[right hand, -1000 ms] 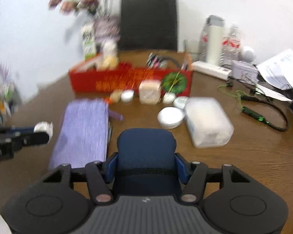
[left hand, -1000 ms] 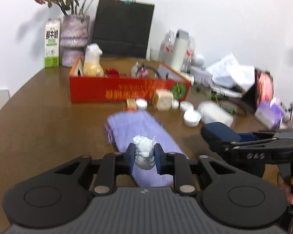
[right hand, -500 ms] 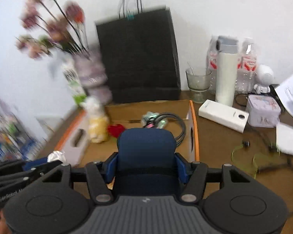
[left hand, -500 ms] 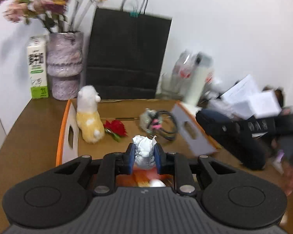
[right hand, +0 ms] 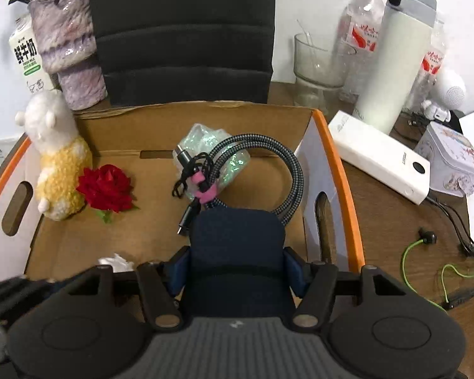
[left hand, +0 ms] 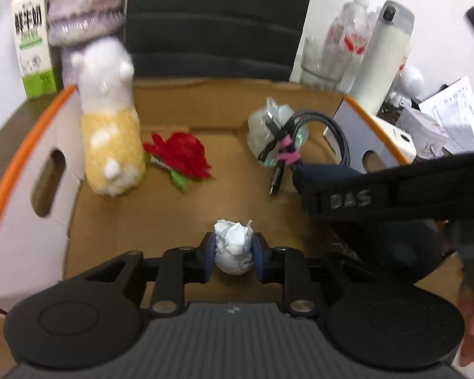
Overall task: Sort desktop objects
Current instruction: 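Carry the tissue into the orange box and release it with the left tool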
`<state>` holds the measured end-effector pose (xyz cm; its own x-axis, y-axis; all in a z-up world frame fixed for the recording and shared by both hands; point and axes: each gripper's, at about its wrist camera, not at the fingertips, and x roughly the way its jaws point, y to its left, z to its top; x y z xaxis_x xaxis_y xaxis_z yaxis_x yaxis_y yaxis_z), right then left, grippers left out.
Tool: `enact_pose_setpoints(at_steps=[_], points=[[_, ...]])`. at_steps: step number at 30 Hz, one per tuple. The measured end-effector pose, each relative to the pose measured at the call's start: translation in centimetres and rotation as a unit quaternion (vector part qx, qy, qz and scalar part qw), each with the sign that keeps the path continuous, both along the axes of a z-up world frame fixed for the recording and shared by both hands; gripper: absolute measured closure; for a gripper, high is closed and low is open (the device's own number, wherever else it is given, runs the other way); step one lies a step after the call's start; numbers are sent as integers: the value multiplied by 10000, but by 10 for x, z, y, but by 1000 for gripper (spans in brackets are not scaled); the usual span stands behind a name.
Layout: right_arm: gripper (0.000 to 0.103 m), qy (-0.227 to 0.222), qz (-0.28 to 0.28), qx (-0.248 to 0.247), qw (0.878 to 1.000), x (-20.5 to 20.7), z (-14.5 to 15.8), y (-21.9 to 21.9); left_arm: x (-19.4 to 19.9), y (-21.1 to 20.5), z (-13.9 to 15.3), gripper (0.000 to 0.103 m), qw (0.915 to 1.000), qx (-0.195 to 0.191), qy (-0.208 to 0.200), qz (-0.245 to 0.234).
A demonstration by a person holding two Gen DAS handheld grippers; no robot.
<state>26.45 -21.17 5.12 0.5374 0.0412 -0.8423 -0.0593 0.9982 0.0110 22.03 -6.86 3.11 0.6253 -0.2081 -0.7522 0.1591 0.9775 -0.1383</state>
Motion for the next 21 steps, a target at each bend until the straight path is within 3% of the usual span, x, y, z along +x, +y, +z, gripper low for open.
enact_pose_setpoints(at_steps=[4, 7, 9, 11, 14, 16, 19, 21], points=[[40, 118, -74, 206, 9997, -4, 10, -10, -1, 13, 7, 55, 9998, -171, -62, 127], [38, -149, -72, 359, 9992, -14, 32, -15, -8, 27, 31, 49, 9991, -271, -278, 193], [33, -347, -42, 473, 9983, -23, 51, -17, -15, 33, 48, 33, 9983, -304, -427, 241], [25, -561, 20, 590, 9967, -35, 69, -19, -25, 41, 64, 25, 9974, -343, -578, 260], [24, -735, 91, 639, 9952, -55, 88, -21, -39, 46, 81, 19, 9969, -257, -658, 334], [24, -810, 154, 738, 9939, -71, 96, -24, -50, 47, 86, 15, 9971, -170, -665, 323], [22, -935, 207, 911, 9912, -99, 98, -34, -78, 52, 87, 2, 9968, -80, -740, 301], [20, -1033, 201, 1037, 9890, -125, 93, -39, -106, 59, 83, 0, 9946, -106, -930, 458]])
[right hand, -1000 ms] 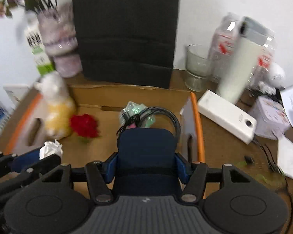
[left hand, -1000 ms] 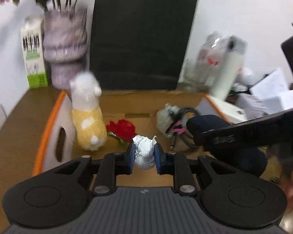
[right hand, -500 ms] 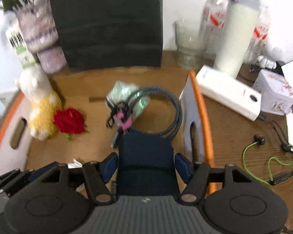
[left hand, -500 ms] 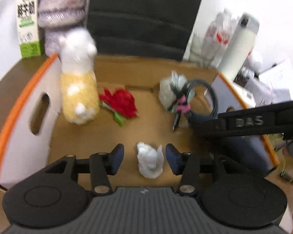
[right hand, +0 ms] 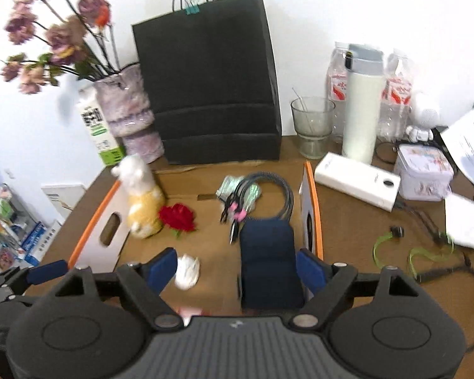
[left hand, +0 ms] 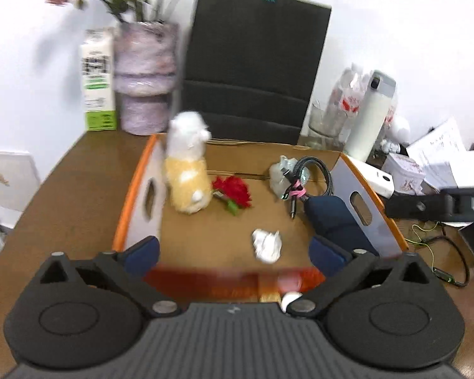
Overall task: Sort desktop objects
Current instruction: 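Carry the tissue into the orange box and release it with the left tool, then grasp the lilac pouch with the left tool while the right tool grasps a white lid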
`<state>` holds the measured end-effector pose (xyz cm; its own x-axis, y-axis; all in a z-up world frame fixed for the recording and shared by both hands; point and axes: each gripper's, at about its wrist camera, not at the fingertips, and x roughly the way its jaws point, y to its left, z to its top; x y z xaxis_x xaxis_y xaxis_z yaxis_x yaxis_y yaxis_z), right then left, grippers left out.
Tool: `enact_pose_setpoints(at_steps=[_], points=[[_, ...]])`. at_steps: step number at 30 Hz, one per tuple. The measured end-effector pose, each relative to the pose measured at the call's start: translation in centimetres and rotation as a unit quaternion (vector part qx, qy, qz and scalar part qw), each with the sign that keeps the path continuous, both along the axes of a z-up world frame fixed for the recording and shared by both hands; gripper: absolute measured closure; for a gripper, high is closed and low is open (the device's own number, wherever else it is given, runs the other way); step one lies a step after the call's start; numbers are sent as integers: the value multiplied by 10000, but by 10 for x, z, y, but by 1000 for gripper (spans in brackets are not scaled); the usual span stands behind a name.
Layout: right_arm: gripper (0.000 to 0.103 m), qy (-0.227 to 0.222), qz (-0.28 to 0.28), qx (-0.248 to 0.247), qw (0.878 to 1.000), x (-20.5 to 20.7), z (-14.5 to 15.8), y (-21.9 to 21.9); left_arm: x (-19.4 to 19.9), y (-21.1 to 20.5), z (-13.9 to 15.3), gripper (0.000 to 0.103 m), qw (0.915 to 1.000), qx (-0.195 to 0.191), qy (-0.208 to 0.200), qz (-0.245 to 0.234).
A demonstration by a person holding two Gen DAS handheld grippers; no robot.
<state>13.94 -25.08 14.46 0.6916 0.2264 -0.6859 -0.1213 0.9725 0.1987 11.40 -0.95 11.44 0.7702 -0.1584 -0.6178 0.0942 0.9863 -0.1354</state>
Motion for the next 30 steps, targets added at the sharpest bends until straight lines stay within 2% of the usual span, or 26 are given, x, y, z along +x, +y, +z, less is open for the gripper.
enact_pose_setpoints(at_steps=[4, 10, 13, 15, 18, 23, 27, 30], points=[[17, -331, 98, 155, 9993, -67, -20, -6, -65, 11, -14, 0, 9992, -180, -360, 69], [17, -500, 32, -158, 9986, -150, -64, -3, -146, 15, -51, 0, 9975, -69, -693, 87], [17, -524, -131, -236, 9983, -185, -89, -2, -170, 11, -62, 0, 9960, 223, -852, 122], [17, -603, -205, -192, 9978, -210, -103, -3, -184, 9, -67, 0, 9964, 209, -824, 21], [17, -674, -154, -383, 9969, -237, -118, -1, -205, 6, -77, 0, 9972, 203, -724, -37], [16, -896, -149, -672, 9936, -261, -126, -3, -229, -3, -90, 0, 9958, 643, -653, -24], [16, -800, -282, -646, 9943, -253, -123, -5, -218, -4, -85, 0, 9968, 414, -674, -81], [17, -944, -244, -525, 9939, -248, -119, -6, -194, -9, -87, 0, 9976, 321, -616, -12]])
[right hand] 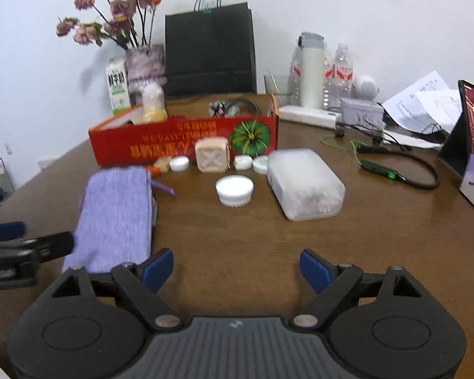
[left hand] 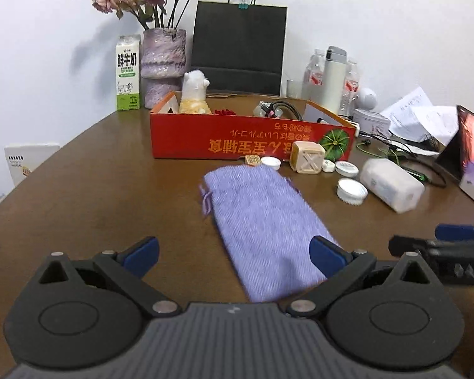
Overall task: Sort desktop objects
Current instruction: 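Grasp the lilac pouch with the left tool while the right tool grasps a white lid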
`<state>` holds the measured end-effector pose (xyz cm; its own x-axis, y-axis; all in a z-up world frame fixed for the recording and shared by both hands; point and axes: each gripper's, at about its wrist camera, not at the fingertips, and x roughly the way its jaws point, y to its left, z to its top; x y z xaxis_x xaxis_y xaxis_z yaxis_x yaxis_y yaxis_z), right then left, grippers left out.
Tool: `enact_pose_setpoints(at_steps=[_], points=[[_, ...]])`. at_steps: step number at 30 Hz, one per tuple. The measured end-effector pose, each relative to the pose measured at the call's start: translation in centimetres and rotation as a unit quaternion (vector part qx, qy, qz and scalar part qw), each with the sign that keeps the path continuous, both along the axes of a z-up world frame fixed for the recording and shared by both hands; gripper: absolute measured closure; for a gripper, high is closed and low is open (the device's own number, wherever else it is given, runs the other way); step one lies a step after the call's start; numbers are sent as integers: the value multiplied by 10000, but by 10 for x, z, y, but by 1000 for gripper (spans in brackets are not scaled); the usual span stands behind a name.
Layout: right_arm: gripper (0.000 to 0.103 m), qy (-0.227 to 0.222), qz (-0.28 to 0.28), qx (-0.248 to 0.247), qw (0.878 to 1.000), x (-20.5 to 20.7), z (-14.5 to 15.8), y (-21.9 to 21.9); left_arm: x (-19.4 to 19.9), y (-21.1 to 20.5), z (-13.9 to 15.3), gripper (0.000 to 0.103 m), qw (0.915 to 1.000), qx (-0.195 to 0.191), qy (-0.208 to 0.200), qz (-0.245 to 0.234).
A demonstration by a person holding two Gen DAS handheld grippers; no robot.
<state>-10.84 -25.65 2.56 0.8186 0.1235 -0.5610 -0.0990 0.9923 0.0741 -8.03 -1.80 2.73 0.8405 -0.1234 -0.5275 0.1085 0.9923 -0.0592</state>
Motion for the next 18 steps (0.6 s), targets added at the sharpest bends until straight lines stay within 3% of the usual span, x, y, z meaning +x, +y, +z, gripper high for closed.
enact_pose_setpoints(at_steps=[4, 7, 9, 11, 13, 18], points=[[23, 48, 105, -14, 9999, 16, 2, 4, 34, -10, -6, 0, 9997, -18, 250, -72], [26, 3, 268, -29, 9996, 34, 6, 9, 63, -13, -13, 0, 9974, -345, 624, -86], [26, 41, 210, 25, 9998, 52, 7, 9, 74, -15, -12, 0, 9973, -352, 646, -28], [35, 134, 151, 155, 9997, 73, 7, 9, 83, -16, -14, 2, 9973, -312, 660, -38], [38, 246, 96, 233, 9994, 91, 5, 9, 85, -18, -14, 13, 9978, -257, 595, -101], [44, 407, -114, -210, 9989, 122, -7, 17, 79, -29, -14, 33, 9979, 1, 458, -452]])
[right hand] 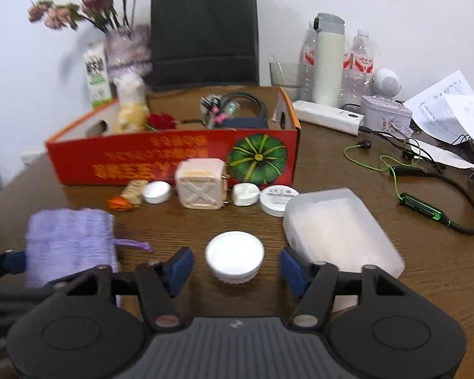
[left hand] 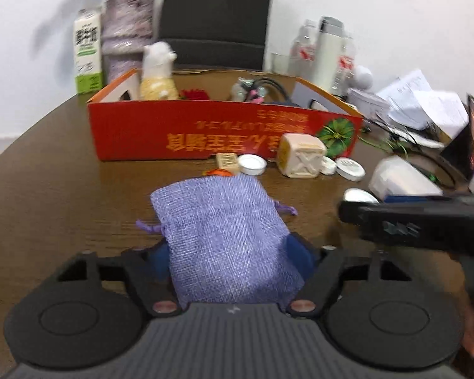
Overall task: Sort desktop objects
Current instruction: 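Grasp the lilac pouch with the left tool while the right tool grasps a white lid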
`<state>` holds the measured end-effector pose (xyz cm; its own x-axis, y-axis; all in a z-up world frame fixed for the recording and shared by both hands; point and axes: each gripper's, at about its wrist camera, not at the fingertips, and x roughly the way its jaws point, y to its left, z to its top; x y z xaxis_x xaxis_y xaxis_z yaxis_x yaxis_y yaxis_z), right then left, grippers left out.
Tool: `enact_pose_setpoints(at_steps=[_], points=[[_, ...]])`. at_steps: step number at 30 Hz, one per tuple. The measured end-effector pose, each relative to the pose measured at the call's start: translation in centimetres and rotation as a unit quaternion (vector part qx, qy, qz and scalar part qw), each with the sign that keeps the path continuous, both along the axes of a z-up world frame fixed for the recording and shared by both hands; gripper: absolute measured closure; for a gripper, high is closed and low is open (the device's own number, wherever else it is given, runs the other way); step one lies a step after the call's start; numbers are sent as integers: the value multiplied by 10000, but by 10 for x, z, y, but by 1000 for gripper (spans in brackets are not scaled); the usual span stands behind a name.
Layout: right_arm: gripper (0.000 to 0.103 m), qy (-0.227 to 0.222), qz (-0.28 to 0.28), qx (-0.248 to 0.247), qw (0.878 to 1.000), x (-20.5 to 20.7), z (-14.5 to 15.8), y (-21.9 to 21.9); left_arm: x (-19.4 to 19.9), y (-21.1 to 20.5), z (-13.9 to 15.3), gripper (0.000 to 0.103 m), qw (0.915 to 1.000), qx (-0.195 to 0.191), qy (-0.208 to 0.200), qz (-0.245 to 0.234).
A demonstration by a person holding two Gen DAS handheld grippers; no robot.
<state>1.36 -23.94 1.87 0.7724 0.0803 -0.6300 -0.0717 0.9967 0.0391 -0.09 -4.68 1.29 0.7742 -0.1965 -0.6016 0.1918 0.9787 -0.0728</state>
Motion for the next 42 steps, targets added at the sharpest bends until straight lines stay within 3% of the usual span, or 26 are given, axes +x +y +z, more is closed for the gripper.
enact_pose_setpoints(at_steps=[3, 4, 5, 8, 12, 15, 17, 19, 22, 25, 27, 28, 31, 33, 34, 36, 38, 40, 41, 42], points=[[52, -21, -90, -104, 9999, 2, -6, 1, 0, -3, 1, 47, 9999, 0, -29, -131], [62, -74, -65, -148, 9998, 0, -7, 3, -1, -2, 1, 49, 9999, -34, -40, -126], [64, -95, 4, -113, 9999, -2, -7, 4, -2, 0, 1, 56, 9999, -117, -60, -108], [64, -127, 75, -157, 9998, -9, -6, 6, -13, 14, 4, 90, 9982, -543, -225, -103], [64, -250, 172, -6, 9995, -37, -1, 4, -50, 25, 13, 94, 9952, -619, -760, 9], [64, -348, 229, 38, 9991, -65, 2, 3, -97, 29, 25, 93, 9848, -657, -1608, -81], [64, -347, 333, 73, 9988, -81, 3, 4, -110, 31, 32, 93, 9826, -719, -1703, -170], [64, -330, 430, 52, 9985, -93, 2, 6, -106, 39, 36, 93, 9826, -1058, -1512, -235], [64, -357, 430, -11, 9984, -100, 3, 7, -79, 49, 27, 89, 9882, -1348, -647, -330], [64, -314, 266, 4, 9992, -102, 5, 2, -70, 57, 19, 83, 9891, -1386, -484, -134], [64, -287, 244, 72, 9993, -104, 5, -2, -74, 58, 18, 47, 9904, -1229, -630, -22], [64, -264, 234, 84, 9993, -105, 4, -3, -77, 59, 18, 43, 9904, -1175, -731, 22], [64, -198, 270, 73, 9994, -105, 1, -3, -81, 59, 20, 58, 9918, -1029, -761, -31], [64, -179, 334, 77, 9993, -106, 0, -1, -81, 56, 21, 57, 9950, -877, -459, -94], [64, -189, 378, 68, 9991, -107, 1, 1, -83, 54, 21, 52, 9963, -803, -276, -156], [64, -247, 458, 29, 9986, -109, 3, 4, -96, 49, 20, 22, 9962, -795, -190, -311], [64, -274, 457, 37, 9986, -109, 4, 5, -104, 34, 17, 17, 9968, -570, -251, -510], [64, -199, 394, 93, 9990, -106, 1, 4, -103, 16, 11, 38, 9983, -167, -220, -509], [64, -137, 363, 111, 9992, -104, -1, 3, -101, 8, 7, 75, 9990, 34, -163, -408], [64, -120, 351, 116, 9992, -104, -1, 3, -98, 2, 3, 90, 9990, 162, -52, -414]])
